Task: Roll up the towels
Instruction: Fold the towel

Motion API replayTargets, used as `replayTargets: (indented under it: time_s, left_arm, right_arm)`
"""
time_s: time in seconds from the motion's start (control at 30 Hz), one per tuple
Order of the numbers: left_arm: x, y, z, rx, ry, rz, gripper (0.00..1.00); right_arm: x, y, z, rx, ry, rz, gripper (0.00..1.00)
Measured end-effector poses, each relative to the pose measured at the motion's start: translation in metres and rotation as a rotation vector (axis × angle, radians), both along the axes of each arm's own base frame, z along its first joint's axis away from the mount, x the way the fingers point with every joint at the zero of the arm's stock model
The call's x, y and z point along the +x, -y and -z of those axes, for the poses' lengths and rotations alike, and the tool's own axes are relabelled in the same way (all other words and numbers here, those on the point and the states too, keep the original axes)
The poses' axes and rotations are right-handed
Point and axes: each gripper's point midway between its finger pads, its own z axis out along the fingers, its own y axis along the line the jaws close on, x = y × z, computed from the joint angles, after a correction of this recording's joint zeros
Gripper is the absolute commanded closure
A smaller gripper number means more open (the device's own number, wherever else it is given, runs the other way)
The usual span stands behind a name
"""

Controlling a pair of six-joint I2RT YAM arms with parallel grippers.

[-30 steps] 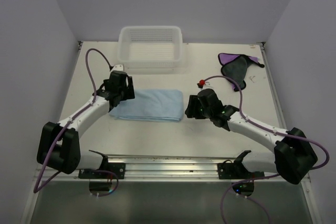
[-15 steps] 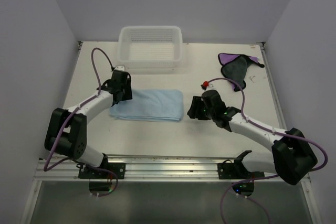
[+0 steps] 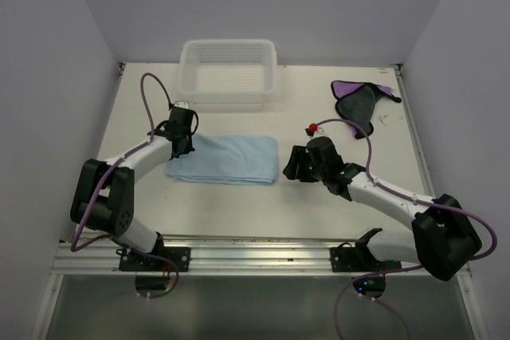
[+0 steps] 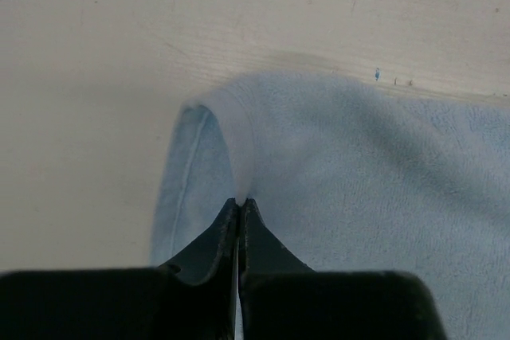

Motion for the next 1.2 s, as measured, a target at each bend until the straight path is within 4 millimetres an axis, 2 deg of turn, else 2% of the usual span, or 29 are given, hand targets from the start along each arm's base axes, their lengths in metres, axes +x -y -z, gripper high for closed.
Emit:
replayTargets:
  time_s: [0.17, 0.33, 0.6, 0.83, 0.97, 1.0, 1.07, 1.1, 1.13, 1.2]
  left_arm:
    - [0.002, -0.003, -0.005, 0.018, 0.004, 0.001, 1.00]
    - [0.009, -0.004, -0.022, 0.031, 0.035, 0.003, 1.00]
    - [0.008, -0.010, -0.045, 0.055, 0.076, -0.001, 1.00]
    - [0.002, -0.023, -0.044, 0.114, 0.061, -0.040, 1.00]
    - [-0.001, -0.028, -0.031, 0.150, 0.014, -0.052, 1.00]
    - [-0.002, -0.029, -0.028, 0.157, 0.004, -0.054, 0.97]
    - [-0.003, -0.031, -0.024, 0.171, -0.012, -0.056, 0.79]
    - [-0.004, -0.032, -0.024, 0.178, -0.015, -0.057, 0.67]
    - [-0.004, -0.034, -0.024, 0.187, -0.015, -0.061, 0.47]
    - [-0.004, -0.038, -0.025, 0.206, -0.010, -0.083, 0.27]
  right_arm:
    - [0.000, 0.000, 0.000, 0.000, -0.001, 0.000, 0.44]
    - [0.001, -0.001, 0.001, 0.004, -0.002, 0.000, 0.44]
    - [0.001, -0.011, 0.018, 0.023, -0.055, -0.010, 0.44]
    - [0.003, -0.018, 0.024, 0.040, -0.072, -0.020, 0.43]
    - [0.003, -0.023, 0.027, 0.058, -0.086, -0.025, 0.43]
    - [0.003, -0.024, 0.027, 0.063, -0.089, -0.028, 0.43]
    - [0.003, -0.027, 0.028, 0.076, -0.093, -0.033, 0.43]
    - [0.003, -0.028, 0.027, 0.080, -0.093, -0.034, 0.43]
    - [0.004, -0.029, 0.027, 0.085, -0.092, -0.037, 0.43]
    - [0.006, -0.033, 0.025, 0.094, -0.090, -0.040, 0.43]
